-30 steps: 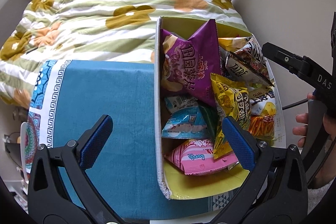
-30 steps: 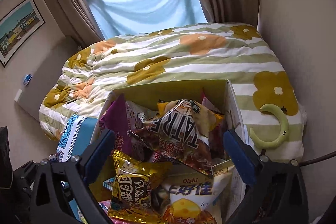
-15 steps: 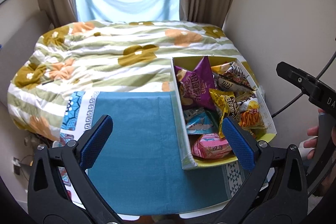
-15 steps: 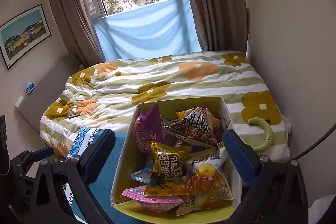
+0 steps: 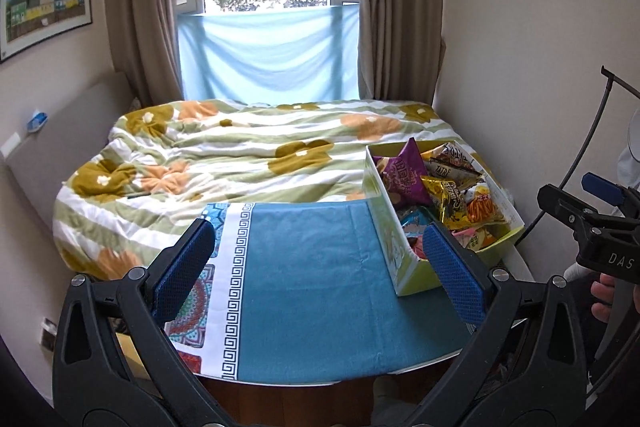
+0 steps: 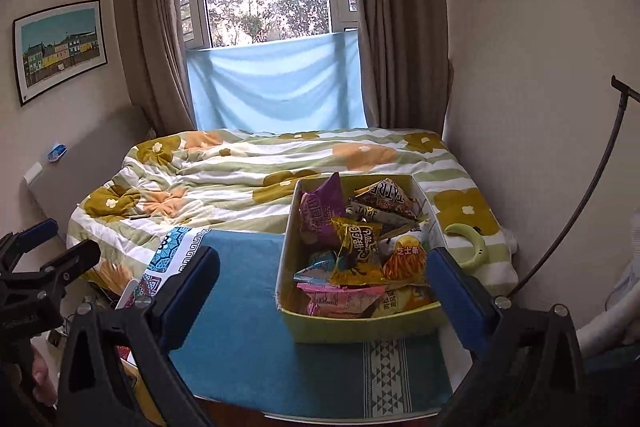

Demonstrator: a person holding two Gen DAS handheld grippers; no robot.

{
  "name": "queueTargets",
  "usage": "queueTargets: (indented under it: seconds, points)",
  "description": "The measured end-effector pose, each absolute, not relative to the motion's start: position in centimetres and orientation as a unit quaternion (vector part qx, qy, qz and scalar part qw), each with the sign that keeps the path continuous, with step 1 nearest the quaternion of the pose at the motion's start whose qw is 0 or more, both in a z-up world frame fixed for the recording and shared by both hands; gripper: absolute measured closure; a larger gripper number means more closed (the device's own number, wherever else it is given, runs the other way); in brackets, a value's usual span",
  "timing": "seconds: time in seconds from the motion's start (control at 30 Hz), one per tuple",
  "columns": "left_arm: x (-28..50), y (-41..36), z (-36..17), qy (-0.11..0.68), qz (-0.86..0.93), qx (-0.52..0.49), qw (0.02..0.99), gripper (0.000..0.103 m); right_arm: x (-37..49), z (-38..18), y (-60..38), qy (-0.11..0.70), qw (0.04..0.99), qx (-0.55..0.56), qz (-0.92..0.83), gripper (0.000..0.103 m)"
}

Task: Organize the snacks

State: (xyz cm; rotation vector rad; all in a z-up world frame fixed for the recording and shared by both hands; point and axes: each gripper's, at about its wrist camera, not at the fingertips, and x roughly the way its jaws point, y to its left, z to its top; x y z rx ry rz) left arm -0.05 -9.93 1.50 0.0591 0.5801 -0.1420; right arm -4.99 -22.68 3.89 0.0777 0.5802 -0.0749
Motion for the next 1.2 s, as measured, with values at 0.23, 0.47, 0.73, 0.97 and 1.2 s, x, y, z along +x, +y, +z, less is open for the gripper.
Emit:
queueTargets:
  seconds: [0.23, 0.47, 0.73, 0.97, 1.2]
  points:
    - [-2.2, -9.1, 1.2, 0.28, -0.072, 0.034, 0.957, 0.0, -7.6, 3.6, -20.8, 0.28, 0.958, 0.029, -0.051, 0.0]
    - [-2.8, -9.6, 1.2, 0.274, -0.073, 0.034, 0.958, 0.0, -8.5, 3.1, -20.2, 0.285, 0.957, 0.033, -0.05, 0.001]
    - [-2.8, -9.9, 1.2, 0.275, -0.074, 0.033, 0.958, 0.0, -8.7, 3.2, -20.3, 0.283, 0.957, 0.032, -0.051, 0.001]
    - [-2.8, -10.3, 1.3, 0.274, -0.072, 0.034, 0.958, 0.0, -8.8, 3.2, -20.2, 0.285, 0.957, 0.033, -0.051, 0.001]
    - [-2.8, -10.6, 1.3, 0.275, -0.069, 0.036, 0.958, 0.0, -8.7, 3.1, -20.5, 0.288, 0.956, 0.033, -0.05, 0.001]
